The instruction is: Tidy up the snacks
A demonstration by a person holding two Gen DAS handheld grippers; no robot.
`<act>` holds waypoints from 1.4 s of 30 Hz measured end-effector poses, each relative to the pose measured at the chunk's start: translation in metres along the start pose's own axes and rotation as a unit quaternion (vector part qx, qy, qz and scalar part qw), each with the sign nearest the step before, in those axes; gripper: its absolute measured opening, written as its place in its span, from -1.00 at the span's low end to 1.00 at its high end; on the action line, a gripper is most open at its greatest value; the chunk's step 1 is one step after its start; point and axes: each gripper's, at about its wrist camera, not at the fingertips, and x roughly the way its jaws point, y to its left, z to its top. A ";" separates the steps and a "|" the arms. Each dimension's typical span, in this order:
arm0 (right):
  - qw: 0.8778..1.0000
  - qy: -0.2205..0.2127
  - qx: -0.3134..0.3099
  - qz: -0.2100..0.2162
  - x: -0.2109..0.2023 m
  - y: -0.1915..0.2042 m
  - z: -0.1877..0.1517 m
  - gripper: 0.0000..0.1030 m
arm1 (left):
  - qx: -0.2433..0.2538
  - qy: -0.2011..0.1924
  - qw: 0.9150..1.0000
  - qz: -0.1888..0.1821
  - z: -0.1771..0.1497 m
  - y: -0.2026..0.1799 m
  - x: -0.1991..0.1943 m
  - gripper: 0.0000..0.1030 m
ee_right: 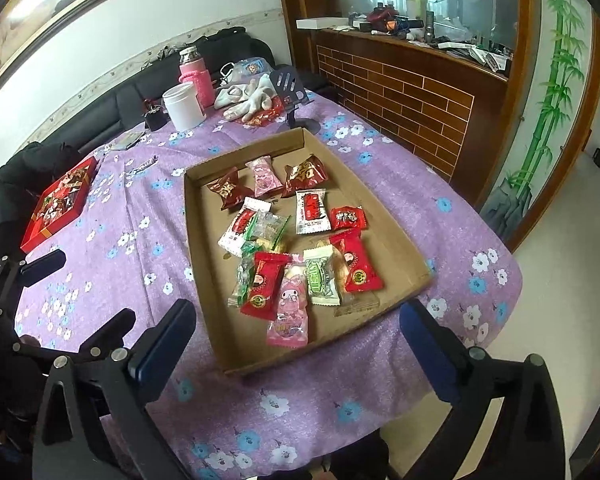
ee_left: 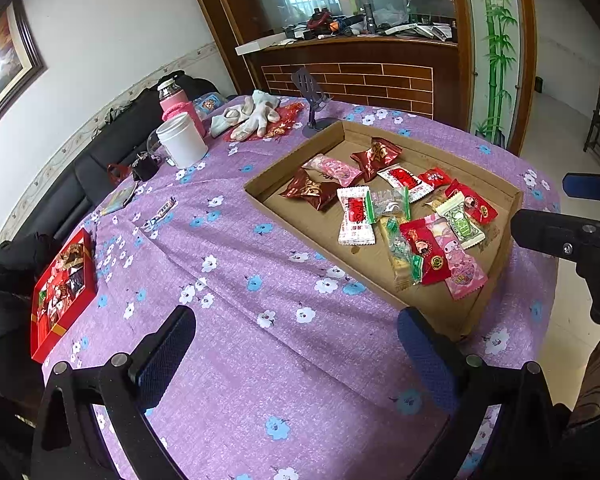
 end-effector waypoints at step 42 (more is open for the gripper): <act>1.000 -0.003 0.016 0.000 -0.008 -0.011 -0.007 0.98 | 0.035 -0.022 0.999 -0.009 0.007 -0.028 -0.009 0.97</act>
